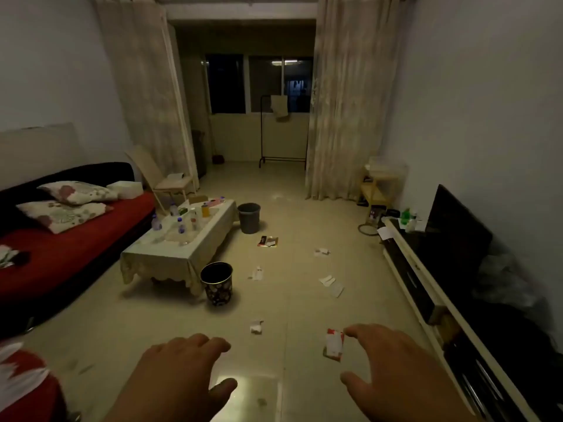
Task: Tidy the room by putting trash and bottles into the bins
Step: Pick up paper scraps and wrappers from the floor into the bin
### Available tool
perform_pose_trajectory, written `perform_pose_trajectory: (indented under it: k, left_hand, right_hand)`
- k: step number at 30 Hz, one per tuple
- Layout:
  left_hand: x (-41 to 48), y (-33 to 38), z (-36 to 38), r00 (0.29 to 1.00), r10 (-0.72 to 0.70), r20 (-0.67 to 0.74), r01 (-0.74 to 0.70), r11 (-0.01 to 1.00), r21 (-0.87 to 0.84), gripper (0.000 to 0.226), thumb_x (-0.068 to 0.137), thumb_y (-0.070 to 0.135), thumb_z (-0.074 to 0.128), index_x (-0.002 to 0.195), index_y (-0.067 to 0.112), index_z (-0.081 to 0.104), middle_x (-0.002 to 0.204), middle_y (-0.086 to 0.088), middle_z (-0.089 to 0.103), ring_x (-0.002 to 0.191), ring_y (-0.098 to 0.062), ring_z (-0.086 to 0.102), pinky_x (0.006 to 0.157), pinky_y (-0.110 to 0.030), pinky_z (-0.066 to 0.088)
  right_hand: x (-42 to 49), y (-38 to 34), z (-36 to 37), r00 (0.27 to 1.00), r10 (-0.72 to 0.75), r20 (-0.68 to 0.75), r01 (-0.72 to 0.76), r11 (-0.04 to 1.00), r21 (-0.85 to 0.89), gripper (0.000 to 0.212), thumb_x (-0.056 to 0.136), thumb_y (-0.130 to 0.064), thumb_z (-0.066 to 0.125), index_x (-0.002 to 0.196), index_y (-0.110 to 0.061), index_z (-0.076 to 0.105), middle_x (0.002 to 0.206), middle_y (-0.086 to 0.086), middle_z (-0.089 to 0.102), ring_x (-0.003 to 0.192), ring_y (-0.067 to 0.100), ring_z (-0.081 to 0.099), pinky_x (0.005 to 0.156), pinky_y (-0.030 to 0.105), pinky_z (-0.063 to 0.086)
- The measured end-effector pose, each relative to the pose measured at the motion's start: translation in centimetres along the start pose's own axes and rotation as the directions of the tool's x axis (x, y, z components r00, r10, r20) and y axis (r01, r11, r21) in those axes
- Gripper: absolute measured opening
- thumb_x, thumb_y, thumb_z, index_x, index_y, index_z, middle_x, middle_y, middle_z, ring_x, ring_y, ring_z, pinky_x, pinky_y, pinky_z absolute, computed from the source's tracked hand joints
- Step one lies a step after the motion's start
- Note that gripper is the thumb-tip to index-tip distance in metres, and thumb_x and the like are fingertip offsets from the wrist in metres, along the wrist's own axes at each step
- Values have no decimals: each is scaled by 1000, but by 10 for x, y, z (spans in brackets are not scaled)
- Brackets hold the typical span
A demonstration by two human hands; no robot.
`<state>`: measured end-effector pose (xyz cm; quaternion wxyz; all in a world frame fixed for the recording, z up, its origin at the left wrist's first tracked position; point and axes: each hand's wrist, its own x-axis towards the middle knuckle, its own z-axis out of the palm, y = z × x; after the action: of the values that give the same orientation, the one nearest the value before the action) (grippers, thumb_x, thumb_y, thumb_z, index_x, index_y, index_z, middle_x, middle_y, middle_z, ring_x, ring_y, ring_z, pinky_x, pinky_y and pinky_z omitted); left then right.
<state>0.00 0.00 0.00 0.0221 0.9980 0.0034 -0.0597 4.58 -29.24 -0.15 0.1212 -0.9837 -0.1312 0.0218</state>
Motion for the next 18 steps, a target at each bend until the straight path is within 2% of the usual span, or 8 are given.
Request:
perform_pose_trajectory:
  k: [1,4,10,18]
  left_hand:
    - [12,-12,-2,1000,6,22,-5,1000,-17,68,82,80,39,143,51,31,143,27,43,131,-6,43,103,-31,36]
    - [55,-50,-7,999,22,-40,-22,1000,-4,69,82,80,39,144,50,30,143,26,42,131,-6,42,108,-33,34]
    - [131,-98,-23,997,51,-54,-52,999,-3,75,79,79,39,146,50,26,142,27,41,131,-5,40,110,-34,30]
    - [248,-114,-22,1000,5,-12,-5,1000,-1,74,78,79,39,146,50,28,142,27,43,130,-4,41,111,-34,28]
  right_hand:
    - [17,-6,5,1000,-13,1,13,999,36,74,68,-76,49,135,-51,30,132,-30,44,119,6,44,102,33,40]
    - [66,-32,15,999,-20,-38,22,998,53,76,69,-75,48,137,-51,26,139,-30,40,127,7,39,106,34,37]
    - [148,-67,20,999,-12,-30,14,997,81,72,73,-69,48,140,-48,27,139,-28,41,127,6,39,105,33,37]
    - [265,-44,32,1000,26,17,-28,995,95,70,78,-70,48,140,-48,27,141,-25,40,128,8,39,107,36,37]
